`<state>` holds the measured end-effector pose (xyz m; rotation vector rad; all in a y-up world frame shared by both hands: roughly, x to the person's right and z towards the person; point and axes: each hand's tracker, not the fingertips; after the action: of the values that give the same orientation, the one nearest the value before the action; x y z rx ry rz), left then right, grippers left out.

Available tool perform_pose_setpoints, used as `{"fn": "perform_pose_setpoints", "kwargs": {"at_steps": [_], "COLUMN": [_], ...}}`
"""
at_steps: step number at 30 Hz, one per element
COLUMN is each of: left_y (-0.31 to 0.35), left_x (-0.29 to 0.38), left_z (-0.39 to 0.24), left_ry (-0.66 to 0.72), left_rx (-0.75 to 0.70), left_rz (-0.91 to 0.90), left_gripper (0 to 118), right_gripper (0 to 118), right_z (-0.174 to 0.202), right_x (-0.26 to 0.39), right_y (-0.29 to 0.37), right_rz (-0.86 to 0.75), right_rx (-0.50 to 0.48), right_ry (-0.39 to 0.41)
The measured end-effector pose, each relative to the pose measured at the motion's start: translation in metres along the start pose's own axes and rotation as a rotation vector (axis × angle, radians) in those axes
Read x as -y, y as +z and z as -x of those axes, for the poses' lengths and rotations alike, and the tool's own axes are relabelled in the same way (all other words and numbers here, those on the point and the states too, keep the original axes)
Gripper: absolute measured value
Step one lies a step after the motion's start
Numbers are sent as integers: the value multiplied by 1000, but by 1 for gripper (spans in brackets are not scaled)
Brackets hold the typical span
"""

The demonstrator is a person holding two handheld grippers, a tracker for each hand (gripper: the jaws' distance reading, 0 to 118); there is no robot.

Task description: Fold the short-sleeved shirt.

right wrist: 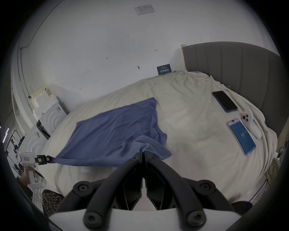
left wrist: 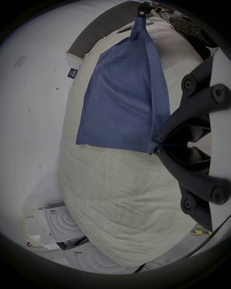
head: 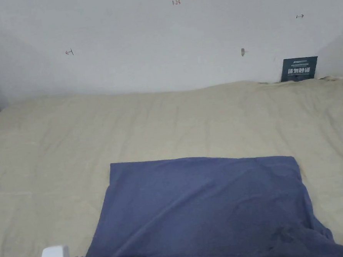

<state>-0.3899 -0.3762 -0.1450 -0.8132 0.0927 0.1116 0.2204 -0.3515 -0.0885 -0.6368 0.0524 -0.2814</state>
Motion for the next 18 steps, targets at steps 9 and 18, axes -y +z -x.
{"fn": "perform_pose_setpoints", "kwargs": {"at_steps": [9,18], "left_y": [-1,-24], "left_x": [45,64], "left_z": [2,-2], "left_ry": [-25,-3], "left_rx": [-35,-64], "left_rz": [63,155], "left_gripper": [0,0], "right_gripper": [0,0], "right_z": [-1,-1], "right_x": [46,77], "right_y": [7,-36], "right_rz": [90,292], "right_rx": [49,182], "right_ry": [2,-23]}}
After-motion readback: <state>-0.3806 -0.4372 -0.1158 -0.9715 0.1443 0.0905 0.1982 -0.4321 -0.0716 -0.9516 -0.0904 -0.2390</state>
